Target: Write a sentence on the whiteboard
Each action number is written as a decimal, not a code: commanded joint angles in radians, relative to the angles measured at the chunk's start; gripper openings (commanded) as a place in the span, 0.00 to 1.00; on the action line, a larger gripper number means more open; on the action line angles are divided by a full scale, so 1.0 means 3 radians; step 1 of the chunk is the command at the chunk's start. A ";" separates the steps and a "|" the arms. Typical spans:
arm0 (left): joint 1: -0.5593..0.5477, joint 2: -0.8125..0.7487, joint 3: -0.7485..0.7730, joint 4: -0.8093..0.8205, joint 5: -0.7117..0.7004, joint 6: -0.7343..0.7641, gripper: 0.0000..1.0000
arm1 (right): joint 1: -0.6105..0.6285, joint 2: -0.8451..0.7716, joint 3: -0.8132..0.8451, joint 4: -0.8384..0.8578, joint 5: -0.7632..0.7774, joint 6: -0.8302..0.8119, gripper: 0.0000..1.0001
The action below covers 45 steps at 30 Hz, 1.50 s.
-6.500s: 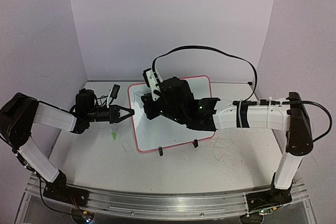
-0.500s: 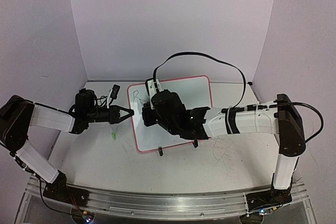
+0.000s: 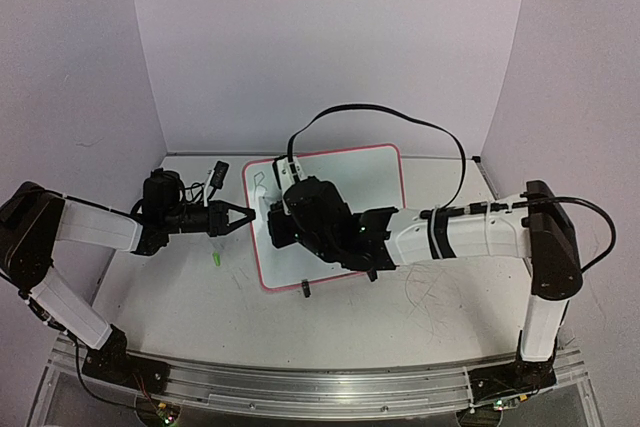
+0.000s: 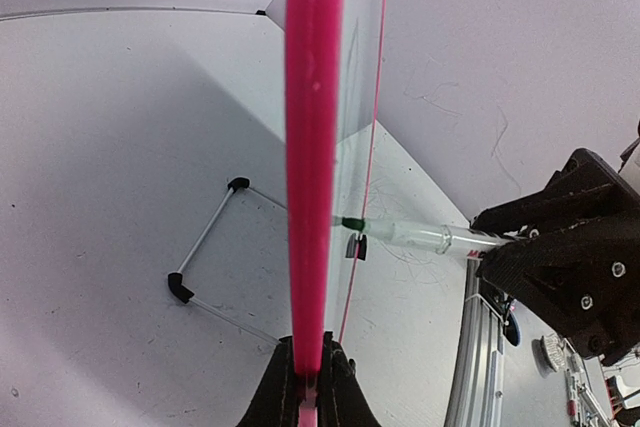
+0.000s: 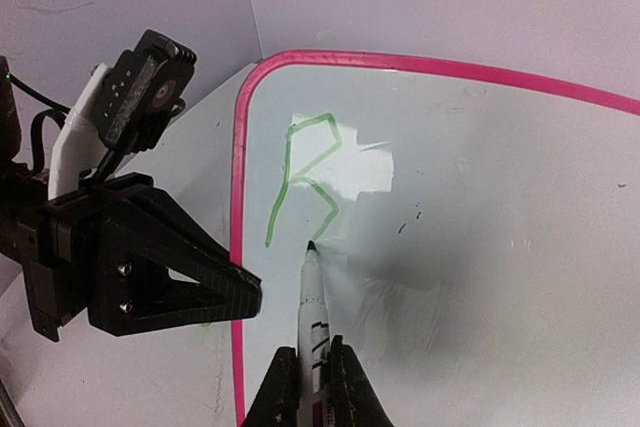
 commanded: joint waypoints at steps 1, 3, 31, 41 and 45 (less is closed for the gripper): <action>0.0003 -0.0144 0.0033 0.0038 -0.0066 0.0046 0.00 | 0.0030 0.0071 0.0102 -0.0028 -0.0020 0.0030 0.00; 0.0005 -0.0146 0.0033 0.0038 -0.0065 0.0046 0.00 | 0.0034 0.0095 0.0134 -0.0028 -0.0042 0.0028 0.00; 0.0005 -0.0122 0.0036 -0.0022 -0.0134 0.0097 0.00 | 0.0020 -0.0796 -0.0648 0.0455 -0.0060 -0.0230 0.00; -0.0007 -0.0210 0.0019 -0.0056 -0.0164 0.0116 0.00 | -0.0092 -0.0505 -0.0414 0.0456 -0.0308 -0.0241 0.00; -0.0006 -0.0200 0.0023 -0.0065 -0.0170 0.0128 0.00 | -0.0134 -0.0401 -0.0333 0.0423 -0.0311 -0.0179 0.00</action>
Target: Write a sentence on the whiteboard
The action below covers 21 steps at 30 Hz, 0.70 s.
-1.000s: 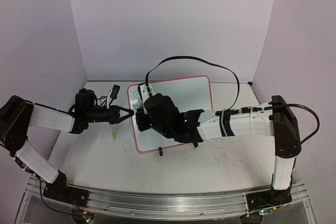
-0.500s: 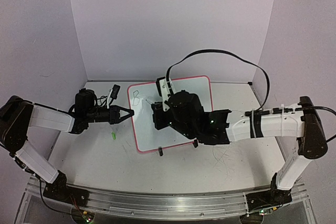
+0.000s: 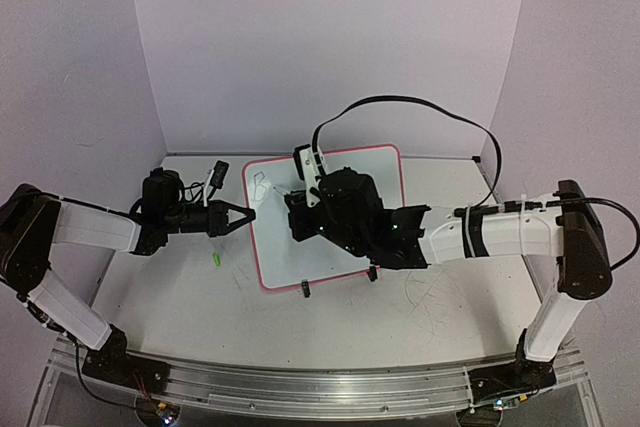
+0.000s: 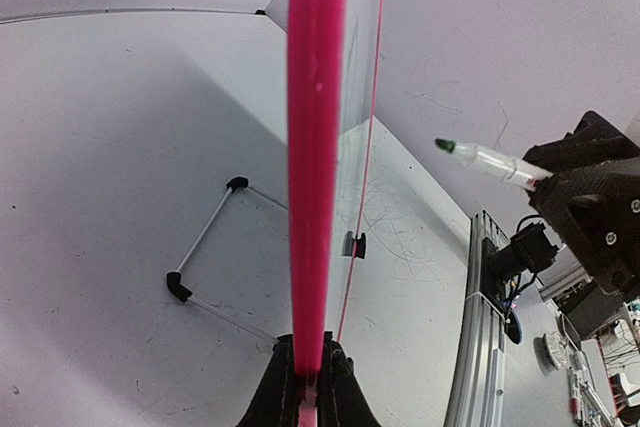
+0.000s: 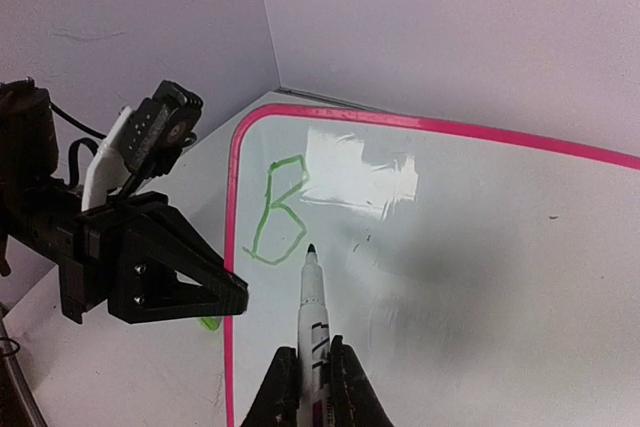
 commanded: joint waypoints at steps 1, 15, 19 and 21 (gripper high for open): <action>0.0015 -0.0116 0.0028 0.0023 -0.0133 0.0084 0.00 | -0.0034 0.0097 0.0217 0.0043 -0.0038 0.0030 0.00; 0.0011 -0.0124 0.0027 0.0002 -0.0159 0.0123 0.00 | -0.0063 0.0251 0.0378 -0.0085 0.0057 0.0083 0.00; 0.0006 -0.0125 0.0035 -0.0005 -0.0156 0.0128 0.00 | -0.0072 0.0257 0.0367 -0.0107 0.0078 0.0103 0.00; 0.0004 -0.0126 0.0038 -0.0008 -0.0154 0.0128 0.00 | -0.0084 0.0277 0.0374 -0.0117 0.0063 0.0119 0.00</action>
